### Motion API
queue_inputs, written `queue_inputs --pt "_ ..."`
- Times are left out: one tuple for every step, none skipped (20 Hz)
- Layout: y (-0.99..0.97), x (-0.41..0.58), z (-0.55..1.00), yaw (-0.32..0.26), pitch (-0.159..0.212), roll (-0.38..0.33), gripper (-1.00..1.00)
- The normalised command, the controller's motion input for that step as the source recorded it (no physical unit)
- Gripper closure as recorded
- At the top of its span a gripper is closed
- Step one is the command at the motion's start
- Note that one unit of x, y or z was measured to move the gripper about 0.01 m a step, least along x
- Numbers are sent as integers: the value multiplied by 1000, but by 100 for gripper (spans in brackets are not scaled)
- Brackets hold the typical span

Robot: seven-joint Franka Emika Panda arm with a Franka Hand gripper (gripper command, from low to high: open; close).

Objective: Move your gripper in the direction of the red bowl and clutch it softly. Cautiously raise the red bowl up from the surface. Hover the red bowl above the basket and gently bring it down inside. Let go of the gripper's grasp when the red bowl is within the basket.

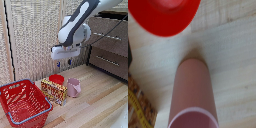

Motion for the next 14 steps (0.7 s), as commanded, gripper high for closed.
queue_inputs --pt "-229 257 -417 0 26 5 -100" --pt "-160 266 -389 0 8 0 -100" --pt "-134 283 -340 0 1 0 -100" --pt "-80 323 -309 0 0 0 -100" --pt "-94 346 -311 0 0 10 -100" --pt "-94 360 -306 0 0 11 -100" --pt "-83 409 -291 0 0 11 -100" --pt "-86 443 -271 0 0 14 -100" --pt "-80 457 -266 0 0 13 -100" --pt "-80 474 -269 0 0 13 -100" --pt "-63 477 -260 0 0 10 -100" --pt "-43 460 -246 0 0 3 -100" --pt "-71 429 -237 0 0 7 -100" --pt "-17 446 -226 0 2 0 -100"
